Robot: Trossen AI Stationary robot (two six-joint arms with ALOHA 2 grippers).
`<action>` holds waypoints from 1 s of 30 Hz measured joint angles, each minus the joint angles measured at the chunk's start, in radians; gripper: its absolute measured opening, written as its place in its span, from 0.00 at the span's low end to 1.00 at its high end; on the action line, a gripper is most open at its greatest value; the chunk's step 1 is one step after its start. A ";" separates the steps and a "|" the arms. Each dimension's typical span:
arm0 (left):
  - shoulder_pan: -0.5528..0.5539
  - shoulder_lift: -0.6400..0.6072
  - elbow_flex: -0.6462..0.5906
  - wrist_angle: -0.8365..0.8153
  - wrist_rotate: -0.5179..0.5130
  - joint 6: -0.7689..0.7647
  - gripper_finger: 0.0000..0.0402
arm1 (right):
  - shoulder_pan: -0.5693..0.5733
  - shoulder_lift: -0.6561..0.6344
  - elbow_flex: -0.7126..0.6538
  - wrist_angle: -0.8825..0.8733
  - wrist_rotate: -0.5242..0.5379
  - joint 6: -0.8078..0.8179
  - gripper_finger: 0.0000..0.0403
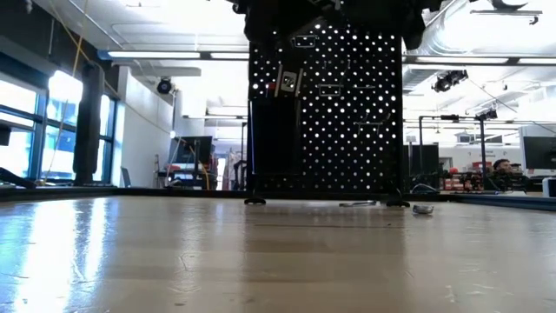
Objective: Hang tools onto peg board
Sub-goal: Hang the c-clamp on the pegboard
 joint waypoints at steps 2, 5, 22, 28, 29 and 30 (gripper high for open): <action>0.000 0.013 0.000 0.022 -0.009 0.029 0.16 | -0.009 0.013 0.000 0.017 -0.013 0.001 0.51; 0.000 0.047 0.021 0.026 -0.023 0.068 0.16 | -0.030 0.043 0.000 0.031 -0.024 0.028 0.51; -0.009 0.127 0.094 0.005 -0.076 0.168 0.16 | -0.068 0.098 0.002 0.002 -0.088 0.078 0.43; -0.012 0.125 0.094 0.003 -0.080 0.172 0.16 | -0.067 0.098 0.002 -0.007 -0.123 0.047 0.44; -0.013 0.125 0.094 -0.001 -0.079 0.170 0.16 | -0.065 0.098 0.002 -0.007 -0.122 0.045 0.45; -0.012 0.124 0.094 -0.004 -0.078 0.165 0.16 | -0.064 0.094 0.002 -0.012 -0.119 0.043 0.46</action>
